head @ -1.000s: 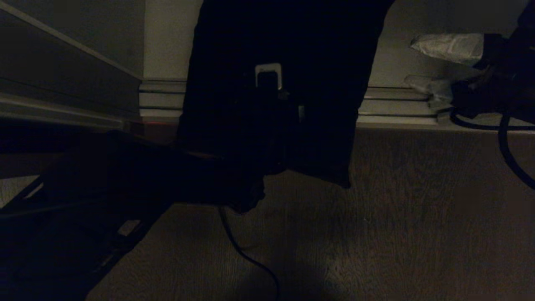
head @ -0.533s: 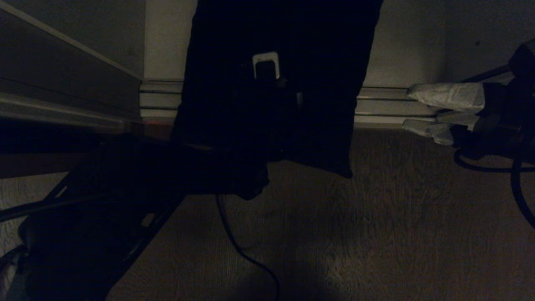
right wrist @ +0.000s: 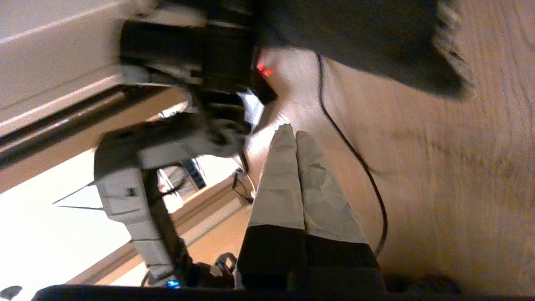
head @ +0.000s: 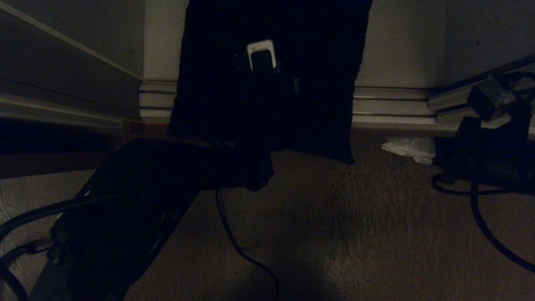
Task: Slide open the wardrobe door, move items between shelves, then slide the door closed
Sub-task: Place the pillow on the lower shelf
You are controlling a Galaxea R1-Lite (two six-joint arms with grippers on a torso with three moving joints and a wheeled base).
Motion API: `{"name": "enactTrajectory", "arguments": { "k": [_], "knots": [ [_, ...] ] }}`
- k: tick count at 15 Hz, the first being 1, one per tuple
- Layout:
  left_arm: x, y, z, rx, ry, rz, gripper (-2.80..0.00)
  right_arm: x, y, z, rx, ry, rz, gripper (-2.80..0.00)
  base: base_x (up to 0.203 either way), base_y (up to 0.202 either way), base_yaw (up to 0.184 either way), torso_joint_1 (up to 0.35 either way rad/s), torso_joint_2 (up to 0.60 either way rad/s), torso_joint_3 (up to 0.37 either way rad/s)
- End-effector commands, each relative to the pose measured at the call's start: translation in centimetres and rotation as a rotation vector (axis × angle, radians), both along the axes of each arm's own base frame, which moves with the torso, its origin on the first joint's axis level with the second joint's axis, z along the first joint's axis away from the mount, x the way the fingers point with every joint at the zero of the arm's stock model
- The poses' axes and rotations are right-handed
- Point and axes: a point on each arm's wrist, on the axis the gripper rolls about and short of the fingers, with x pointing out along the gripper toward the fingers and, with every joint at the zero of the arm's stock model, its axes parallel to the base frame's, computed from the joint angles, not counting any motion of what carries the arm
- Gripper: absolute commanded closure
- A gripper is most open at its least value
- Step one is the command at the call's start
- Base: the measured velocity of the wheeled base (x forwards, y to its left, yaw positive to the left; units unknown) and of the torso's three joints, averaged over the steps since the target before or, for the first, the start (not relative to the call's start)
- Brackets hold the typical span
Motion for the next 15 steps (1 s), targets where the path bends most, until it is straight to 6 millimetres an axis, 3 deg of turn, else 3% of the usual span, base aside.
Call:
{"name": "enactTrajectory", "arguments": {
  "k": [1,5,9,11,15],
  "knots": [
    [-1.4,1.0,2.5,-0.065,-0.071,0.011,0.0,1.9,0.6,-1.7,-0.017,0.069,0.004,0.0,0.0,0.0,0.0,0.0,0.0,0.0],
    [-4.2,3.2,6.6,-0.164,-0.13,0.044,0.0,4.8,1.6,-3.2,-0.027,0.1,0.008,0.0,0.0,0.0,0.0,0.0,0.0,0.0],
    [-7.0,3.9,7.7,-0.154,-0.102,0.011,0.0,6.1,2.6,-3.3,-0.01,0.043,0.028,0.0,0.0,0.0,0.0,0.0,0.0,0.0],
    [-8.5,3.7,6.7,-0.099,-0.034,-0.018,0.0,6.0,2.6,-3.2,-0.008,0.039,0.028,0.0,0.0,0.0,0.0,0.0,0.0,0.0],
    [-10.9,3.5,2.4,0.077,0.174,-0.078,0.0,5.8,2.5,-2.7,-0.002,0.027,0.026,0.0,0.0,0.0,0.0,0.0,0.0,0.0]
  ]
}}
